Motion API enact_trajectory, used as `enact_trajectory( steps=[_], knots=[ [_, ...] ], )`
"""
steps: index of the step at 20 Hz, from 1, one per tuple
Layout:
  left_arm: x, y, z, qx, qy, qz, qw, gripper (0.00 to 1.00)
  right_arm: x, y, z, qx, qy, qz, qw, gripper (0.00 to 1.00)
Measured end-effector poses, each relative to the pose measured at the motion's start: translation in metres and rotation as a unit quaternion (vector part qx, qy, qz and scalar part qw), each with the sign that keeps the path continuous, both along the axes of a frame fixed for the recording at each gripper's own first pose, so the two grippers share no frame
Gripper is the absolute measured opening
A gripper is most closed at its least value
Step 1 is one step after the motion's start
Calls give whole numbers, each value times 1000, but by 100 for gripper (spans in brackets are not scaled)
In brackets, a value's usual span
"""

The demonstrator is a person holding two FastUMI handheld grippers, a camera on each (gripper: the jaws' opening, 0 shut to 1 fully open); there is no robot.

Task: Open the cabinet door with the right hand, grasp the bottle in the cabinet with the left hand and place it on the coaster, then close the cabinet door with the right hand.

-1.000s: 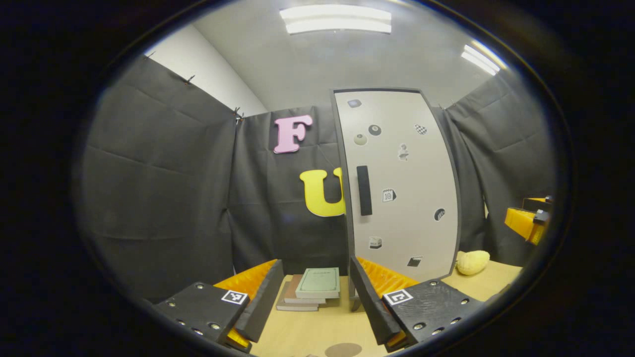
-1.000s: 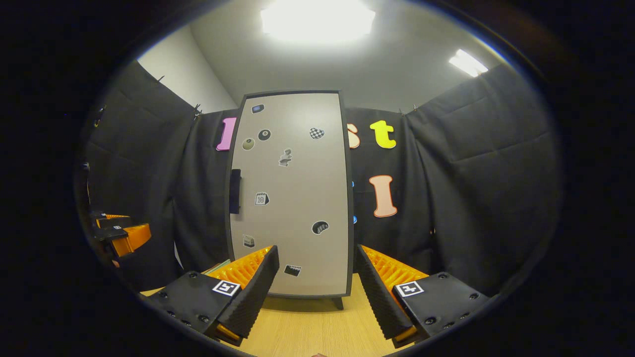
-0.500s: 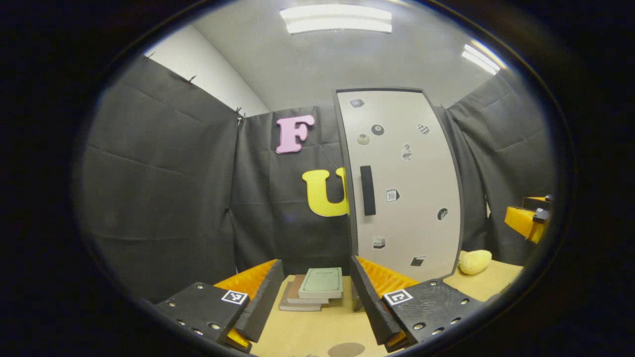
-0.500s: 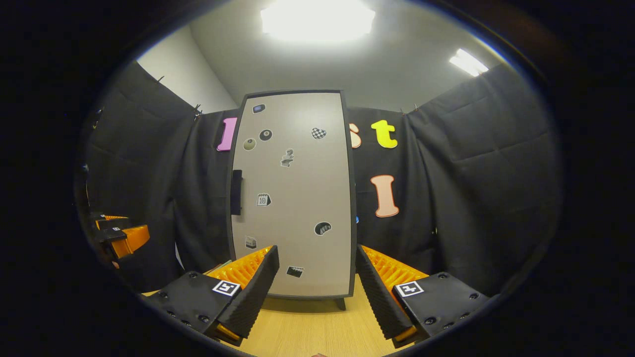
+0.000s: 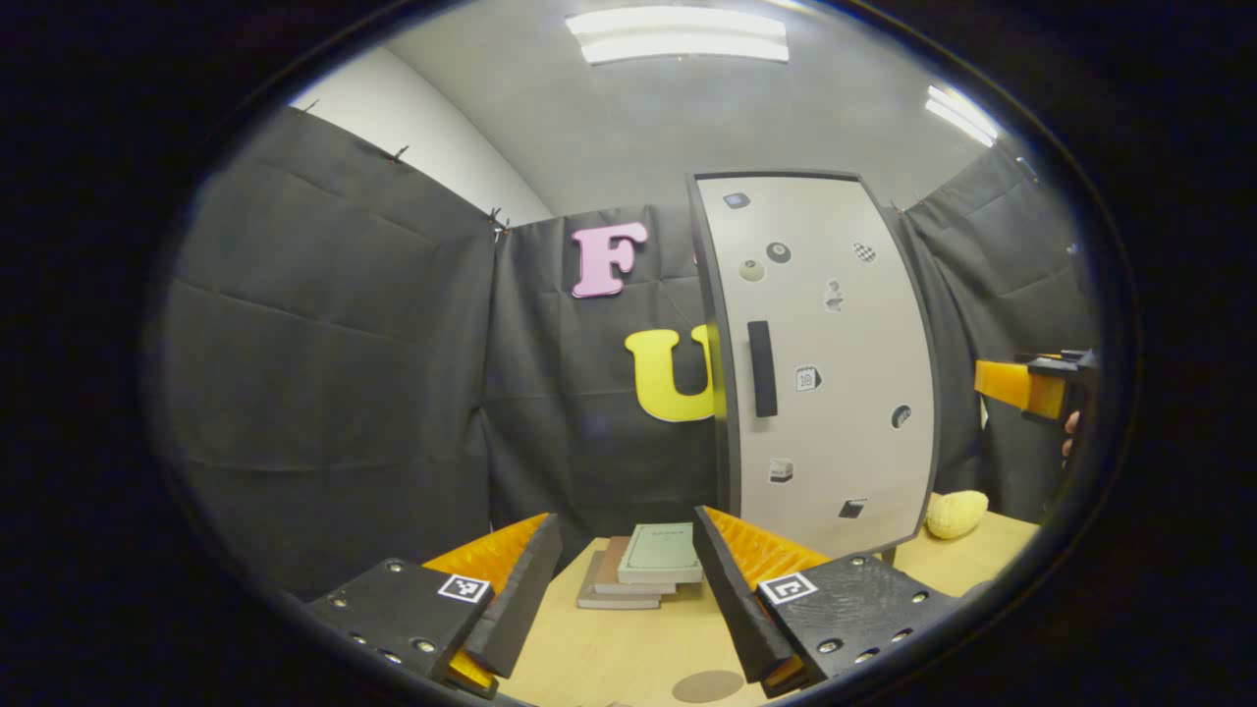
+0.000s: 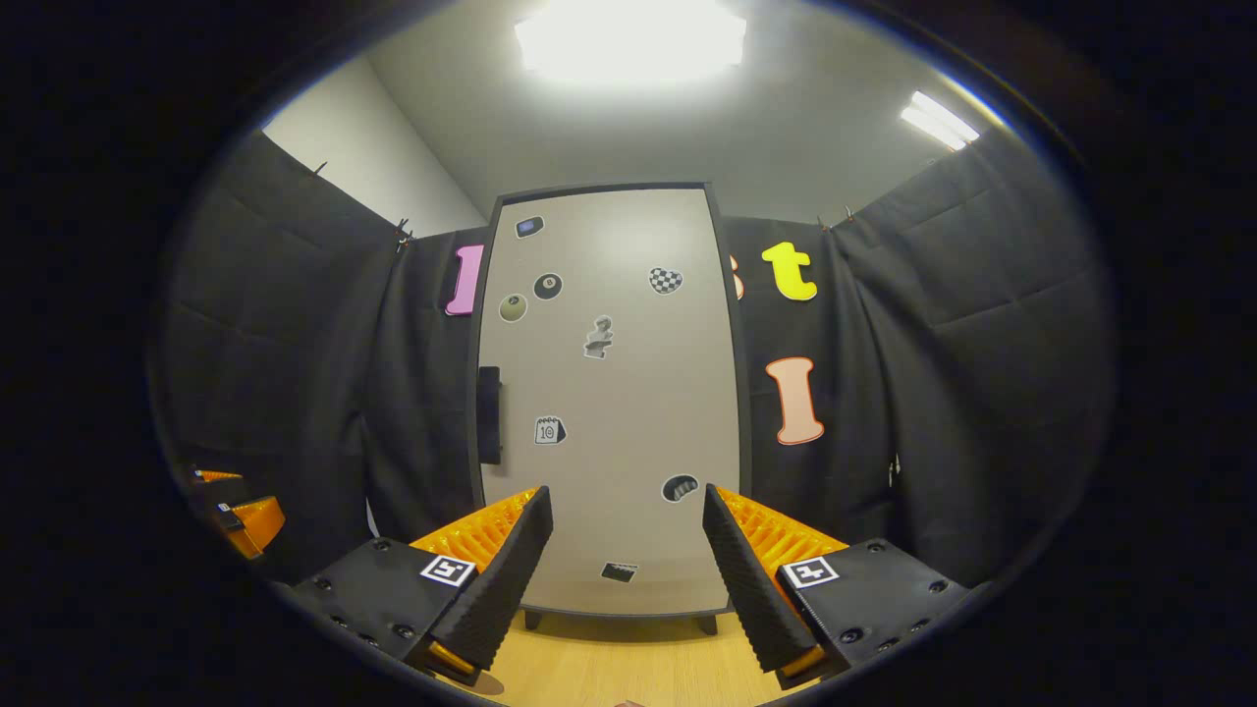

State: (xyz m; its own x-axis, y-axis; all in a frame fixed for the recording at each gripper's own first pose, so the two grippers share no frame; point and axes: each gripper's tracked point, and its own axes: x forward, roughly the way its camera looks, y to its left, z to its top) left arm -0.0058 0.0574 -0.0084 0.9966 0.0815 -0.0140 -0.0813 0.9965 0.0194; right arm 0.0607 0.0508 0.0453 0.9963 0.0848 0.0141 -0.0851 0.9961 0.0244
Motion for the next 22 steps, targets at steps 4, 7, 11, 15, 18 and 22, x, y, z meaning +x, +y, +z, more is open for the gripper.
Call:
enact_trajectory(
  steps=[4,7,11,15,18,22],
  knots=[
    [-15,35,-3,6,3,32,999,81,32,30,20,7,-7,23,1000,96],
    [-28,63,-9,6,9,58,998,81,54,53,32,5,-15,39,999,97],
    [-43,99,-18,3,15,94,995,81,82,93,45,5,-16,63,998,97],
    [-60,137,-30,0,23,132,991,83,115,134,47,1,-16,81,997,96],
    [-74,164,-41,2,32,158,987,83,143,154,43,-9,-15,77,997,96],
    [-86,193,-50,-1,38,184,982,83,178,177,33,-14,7,72,997,97]
  ],
)
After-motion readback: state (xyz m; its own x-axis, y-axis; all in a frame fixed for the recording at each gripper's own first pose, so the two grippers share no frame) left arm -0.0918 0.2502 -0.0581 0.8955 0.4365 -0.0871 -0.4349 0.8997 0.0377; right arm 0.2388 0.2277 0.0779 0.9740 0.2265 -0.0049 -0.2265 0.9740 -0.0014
